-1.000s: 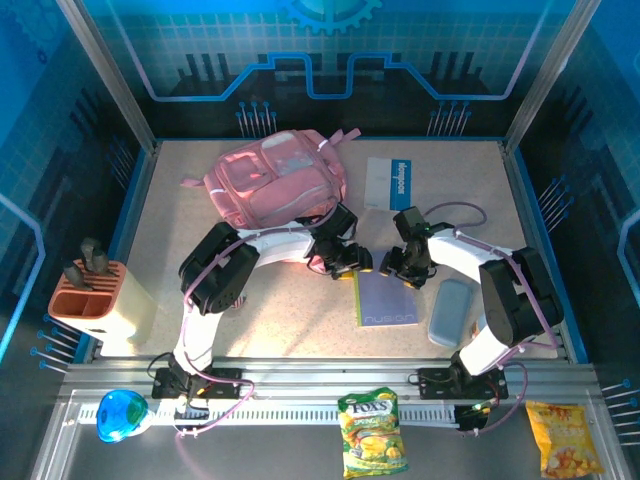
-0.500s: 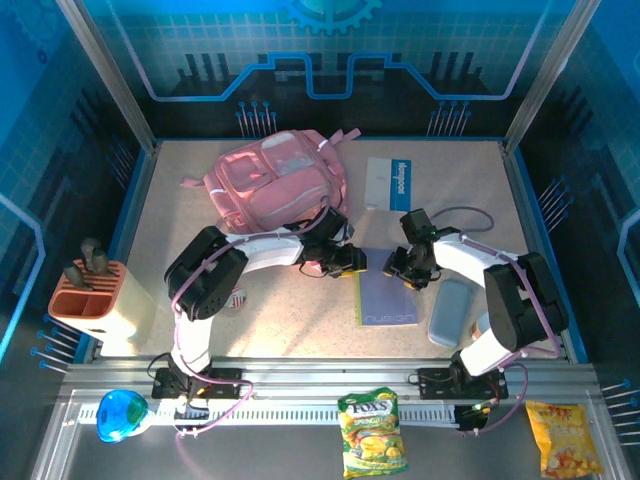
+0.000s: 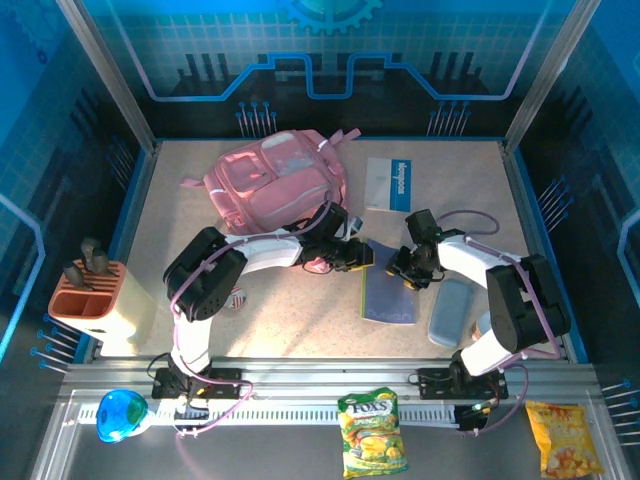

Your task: Pack the student bag

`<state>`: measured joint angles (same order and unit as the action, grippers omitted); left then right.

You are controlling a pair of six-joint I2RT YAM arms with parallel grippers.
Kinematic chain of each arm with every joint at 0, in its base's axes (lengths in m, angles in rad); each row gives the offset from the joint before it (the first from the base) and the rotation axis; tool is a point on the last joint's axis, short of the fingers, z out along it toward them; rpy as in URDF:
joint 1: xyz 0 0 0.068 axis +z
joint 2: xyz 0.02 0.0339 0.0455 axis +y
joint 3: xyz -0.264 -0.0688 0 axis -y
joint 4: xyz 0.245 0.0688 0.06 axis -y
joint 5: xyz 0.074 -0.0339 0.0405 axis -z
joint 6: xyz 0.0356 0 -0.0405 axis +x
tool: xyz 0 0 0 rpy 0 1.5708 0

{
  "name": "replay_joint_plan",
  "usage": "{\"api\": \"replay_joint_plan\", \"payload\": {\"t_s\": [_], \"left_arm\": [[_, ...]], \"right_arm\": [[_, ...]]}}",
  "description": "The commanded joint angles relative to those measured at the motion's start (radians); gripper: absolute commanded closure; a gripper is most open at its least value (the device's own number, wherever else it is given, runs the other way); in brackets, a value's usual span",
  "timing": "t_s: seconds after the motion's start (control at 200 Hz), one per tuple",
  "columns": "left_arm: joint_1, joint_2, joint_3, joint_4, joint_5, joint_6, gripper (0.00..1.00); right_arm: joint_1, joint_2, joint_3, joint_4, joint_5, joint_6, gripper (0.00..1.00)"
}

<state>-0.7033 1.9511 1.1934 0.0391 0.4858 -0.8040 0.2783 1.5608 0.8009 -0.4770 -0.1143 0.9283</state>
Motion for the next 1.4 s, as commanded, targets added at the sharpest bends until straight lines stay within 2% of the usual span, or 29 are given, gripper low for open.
{"api": "replay_joint_plan", "payload": {"t_s": [0.0, 0.27, 0.455, 0.55, 0.66, 0.935, 1.081, 1.221, 1.391], "left_arm": [[0.002, -0.009, -0.01, 0.048, 0.005, 0.016, 0.77], [0.046, -0.087, -0.02, 0.046, -0.033, -0.02, 1.0], [0.12, -0.181, -0.009, 0.033, -0.043, -0.037, 1.0], [0.171, -0.238, -0.003, 0.031, -0.049, -0.071, 1.0], [0.239, -0.299, -0.004, 0.032, -0.074, -0.122, 1.0], [0.363, -0.391, -0.032, 0.14, -0.179, -0.312, 1.0], [0.389, -0.393, -0.048, 0.222, -0.205, -0.401, 1.0], [0.4, -0.39, -0.041, 0.237, -0.212, -0.427, 1.0], [0.41, -0.371, -0.035, 0.255, -0.186, -0.494, 1.0]], "right_arm": [[-0.007, 0.044, -0.059, 0.048, -0.036, 0.01, 0.49], [-0.035, -0.125, -0.108, 0.179, -0.076, -0.005, 0.41], [-0.063, -0.262, -0.122, 0.302, -0.163, 0.004, 0.3], [-0.065, -0.299, -0.102, 0.331, -0.198, 0.03, 0.21], [-0.065, -0.317, -0.091, 0.414, -0.258, 0.1, 0.15], [-0.011, -0.246, -0.086, 0.764, -0.331, 0.395, 0.07], [0.047, -0.168, -0.039, 0.881, -0.32, 0.507, 0.05], [0.078, -0.089, -0.034, 1.092, -0.298, 0.625, 0.05], [0.097, -0.024, 0.0, 1.125, -0.273, 0.652, 0.06]]}}
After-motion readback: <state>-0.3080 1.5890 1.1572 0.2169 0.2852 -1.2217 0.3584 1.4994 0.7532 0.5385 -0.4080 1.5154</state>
